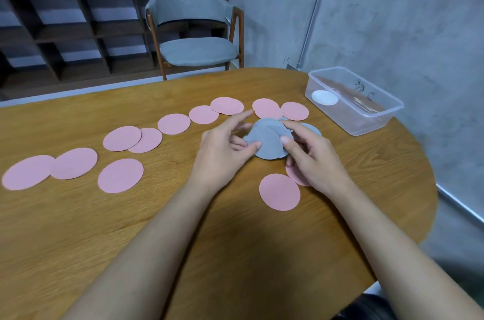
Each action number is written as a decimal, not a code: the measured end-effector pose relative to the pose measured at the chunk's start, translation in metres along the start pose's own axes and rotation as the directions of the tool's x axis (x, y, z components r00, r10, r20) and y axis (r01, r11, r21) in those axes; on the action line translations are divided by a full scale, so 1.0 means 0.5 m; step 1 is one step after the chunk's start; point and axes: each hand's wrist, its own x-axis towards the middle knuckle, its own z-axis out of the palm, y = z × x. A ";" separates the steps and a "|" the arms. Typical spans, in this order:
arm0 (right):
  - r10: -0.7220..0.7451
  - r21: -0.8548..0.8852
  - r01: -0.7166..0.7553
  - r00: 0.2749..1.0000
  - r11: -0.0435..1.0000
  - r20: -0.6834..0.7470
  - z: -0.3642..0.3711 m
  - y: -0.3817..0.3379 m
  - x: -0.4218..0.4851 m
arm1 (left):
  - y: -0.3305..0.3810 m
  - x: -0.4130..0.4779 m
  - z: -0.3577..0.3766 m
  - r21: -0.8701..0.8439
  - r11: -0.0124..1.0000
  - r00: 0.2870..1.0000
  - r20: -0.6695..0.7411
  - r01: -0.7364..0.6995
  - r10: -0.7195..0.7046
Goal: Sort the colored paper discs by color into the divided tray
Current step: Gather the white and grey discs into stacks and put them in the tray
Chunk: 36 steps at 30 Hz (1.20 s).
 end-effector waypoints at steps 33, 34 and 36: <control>-0.008 -0.202 -0.023 0.988 0.979 -0.154 -0.023 0.023 -0.007 | -0.007 -0.005 0.010 0.498 0.848 0.975 0.206 -0.180 0.085; -0.004 -0.201 -0.029 0.987 0.979 -0.161 -0.022 0.023 -0.008 | -0.008 -0.004 0.009 0.498 0.848 0.976 0.201 -0.181 0.090; 0.003 -0.200 -0.039 0.985 0.979 -0.175 -0.021 0.023 -0.006 | -0.007 0.000 0.003 0.539 0.813 0.969 0.219 -0.219 0.116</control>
